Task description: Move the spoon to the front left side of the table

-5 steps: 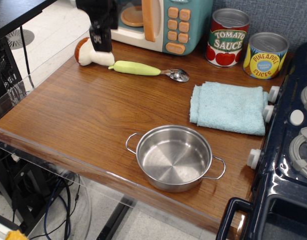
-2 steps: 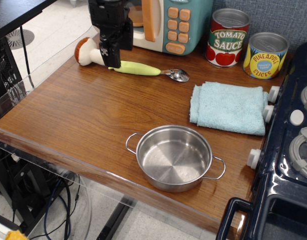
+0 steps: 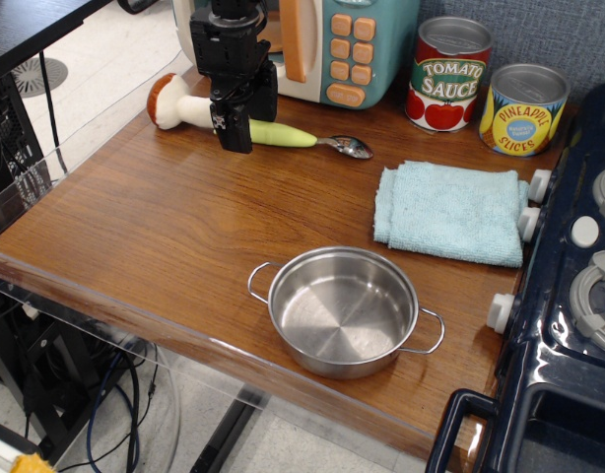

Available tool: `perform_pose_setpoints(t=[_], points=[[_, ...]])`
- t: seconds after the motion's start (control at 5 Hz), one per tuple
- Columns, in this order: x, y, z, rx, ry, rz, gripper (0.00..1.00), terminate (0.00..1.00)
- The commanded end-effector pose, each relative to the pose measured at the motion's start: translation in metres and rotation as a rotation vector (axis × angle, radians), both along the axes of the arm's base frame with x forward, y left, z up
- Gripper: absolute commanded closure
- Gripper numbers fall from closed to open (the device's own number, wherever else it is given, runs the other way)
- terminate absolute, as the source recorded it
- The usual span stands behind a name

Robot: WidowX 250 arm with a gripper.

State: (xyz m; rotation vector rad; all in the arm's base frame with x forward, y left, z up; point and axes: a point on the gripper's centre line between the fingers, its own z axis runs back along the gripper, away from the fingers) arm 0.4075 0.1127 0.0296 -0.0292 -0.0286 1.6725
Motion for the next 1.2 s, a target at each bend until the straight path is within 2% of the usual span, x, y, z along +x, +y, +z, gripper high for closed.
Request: perform_pose_setpoints(t=[0.0, 0.2, 0.6, 0.8, 1.0], points=[[0.006, 0.002, 0.003, 0.009, -0.062, -0.04, 0.0, 0.0], [0.006, 0.001, 0.0, 0.015, -0.067, -0.038, 1.0, 0.0], [0.005, 0.002, 0.0, 0.02, -0.066, -0.034, 1.0, 0.0], [0.005, 0.001, 0.003, -0.001, -0.058, -0.044, 1.0, 0.0], [0.004, 0.002, 0.021, 0.024, -0.073, -0.031, 1.0, 0.0]])
